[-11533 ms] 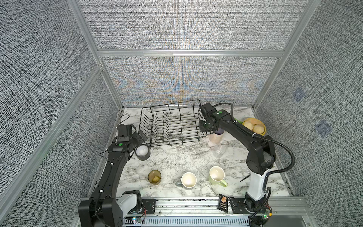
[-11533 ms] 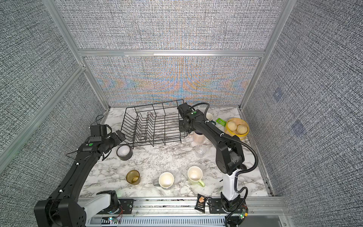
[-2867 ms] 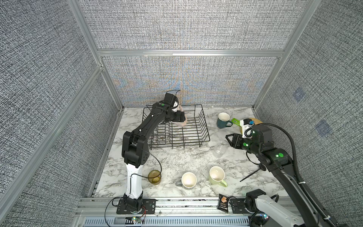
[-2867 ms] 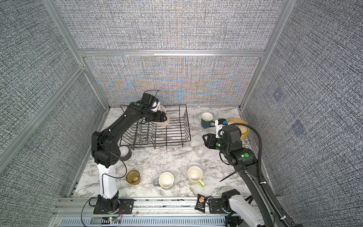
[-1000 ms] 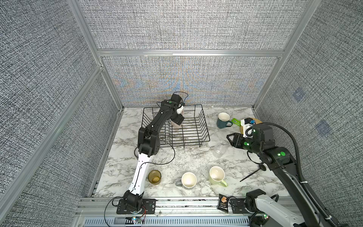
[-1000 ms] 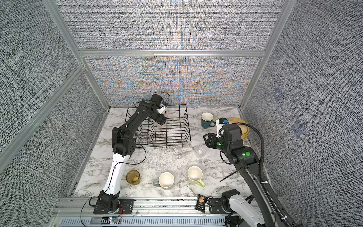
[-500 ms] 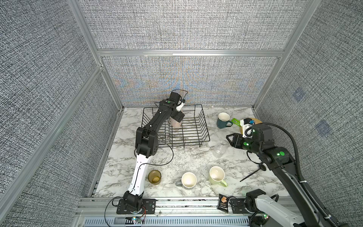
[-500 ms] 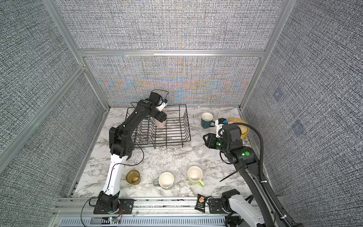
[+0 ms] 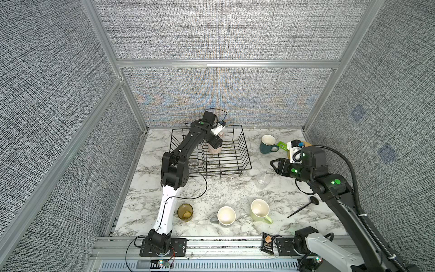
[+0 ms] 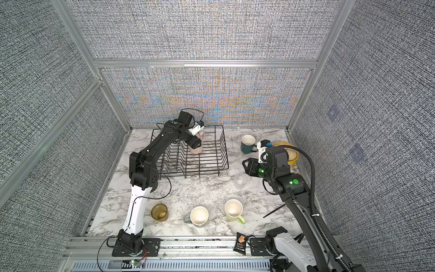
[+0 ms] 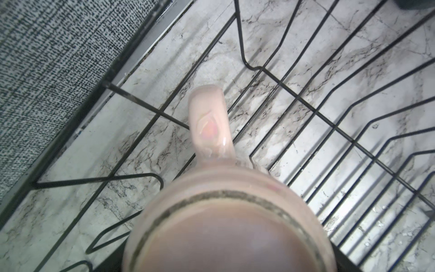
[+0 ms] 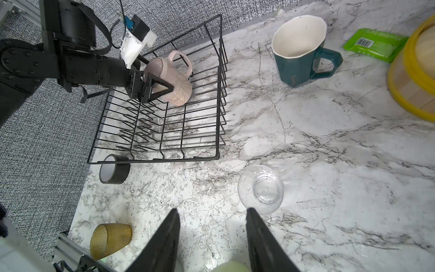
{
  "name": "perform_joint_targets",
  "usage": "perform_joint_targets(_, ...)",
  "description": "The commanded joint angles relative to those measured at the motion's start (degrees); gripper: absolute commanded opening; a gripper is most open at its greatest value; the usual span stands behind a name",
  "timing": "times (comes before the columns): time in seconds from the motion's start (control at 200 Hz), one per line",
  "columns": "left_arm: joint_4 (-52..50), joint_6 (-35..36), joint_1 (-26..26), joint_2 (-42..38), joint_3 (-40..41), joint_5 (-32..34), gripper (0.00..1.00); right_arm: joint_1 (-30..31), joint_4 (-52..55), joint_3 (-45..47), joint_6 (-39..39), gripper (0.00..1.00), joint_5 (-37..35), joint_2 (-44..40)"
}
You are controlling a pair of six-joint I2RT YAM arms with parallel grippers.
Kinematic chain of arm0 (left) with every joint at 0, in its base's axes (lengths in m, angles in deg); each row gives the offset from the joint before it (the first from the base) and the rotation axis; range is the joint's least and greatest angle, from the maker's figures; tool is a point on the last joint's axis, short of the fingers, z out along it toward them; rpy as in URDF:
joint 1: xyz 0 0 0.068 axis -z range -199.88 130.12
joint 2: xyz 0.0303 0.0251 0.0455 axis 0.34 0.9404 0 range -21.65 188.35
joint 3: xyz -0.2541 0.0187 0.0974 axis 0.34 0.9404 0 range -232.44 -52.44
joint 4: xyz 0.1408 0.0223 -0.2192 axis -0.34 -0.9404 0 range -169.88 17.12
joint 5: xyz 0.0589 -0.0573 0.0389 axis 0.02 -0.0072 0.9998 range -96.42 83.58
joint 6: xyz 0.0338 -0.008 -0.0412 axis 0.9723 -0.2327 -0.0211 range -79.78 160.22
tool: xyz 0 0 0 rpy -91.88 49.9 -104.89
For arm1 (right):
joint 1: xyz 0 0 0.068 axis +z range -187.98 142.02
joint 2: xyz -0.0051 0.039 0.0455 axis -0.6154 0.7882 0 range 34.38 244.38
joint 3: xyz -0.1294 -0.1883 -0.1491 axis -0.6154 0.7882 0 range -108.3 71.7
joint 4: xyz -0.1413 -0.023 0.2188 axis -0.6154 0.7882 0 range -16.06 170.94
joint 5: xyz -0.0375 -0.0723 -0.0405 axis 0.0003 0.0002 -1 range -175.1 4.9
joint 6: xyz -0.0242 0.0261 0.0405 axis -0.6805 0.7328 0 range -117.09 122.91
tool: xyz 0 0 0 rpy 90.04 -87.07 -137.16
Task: Load cups into a dish rack
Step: Place the cup on the dish rack.
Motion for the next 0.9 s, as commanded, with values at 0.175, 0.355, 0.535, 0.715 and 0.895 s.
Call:
perform_joint_targets(0.175, 1.64, 6.62, -0.04, 1.02, 0.16, 10.98, 0.82, 0.1, -0.28, -0.8, 1.27, 0.47, 0.44, 0.84)
perform_joint_targets(0.355, 4.98, 6.5, -0.17, -0.87, 3.63, 11.91, 0.8, 0.1, -0.98, -0.38, 2.13, 0.47, 1.2, 1.18)
perform_joint_targets(0.535, 3.28, 6.62, -0.66, -3.13, 5.63, 5.05, 0.88, 0.1, -1.4, 0.21, 2.42, 0.47, 1.06, 0.65)
perform_joint_targets(0.715, 2.19, 5.16, -1.64, -3.89, 5.12, 1.83, 0.88, 0.1, -1.91, 0.42, 3.19, 0.47, 1.61, 0.72)
perform_joint_targets(0.895, 3.15, 4.74, -2.43, -4.56, 5.4, 2.84, 0.93, 0.1, -1.18, -0.08, 2.93, 0.47, 1.76, 0.83)
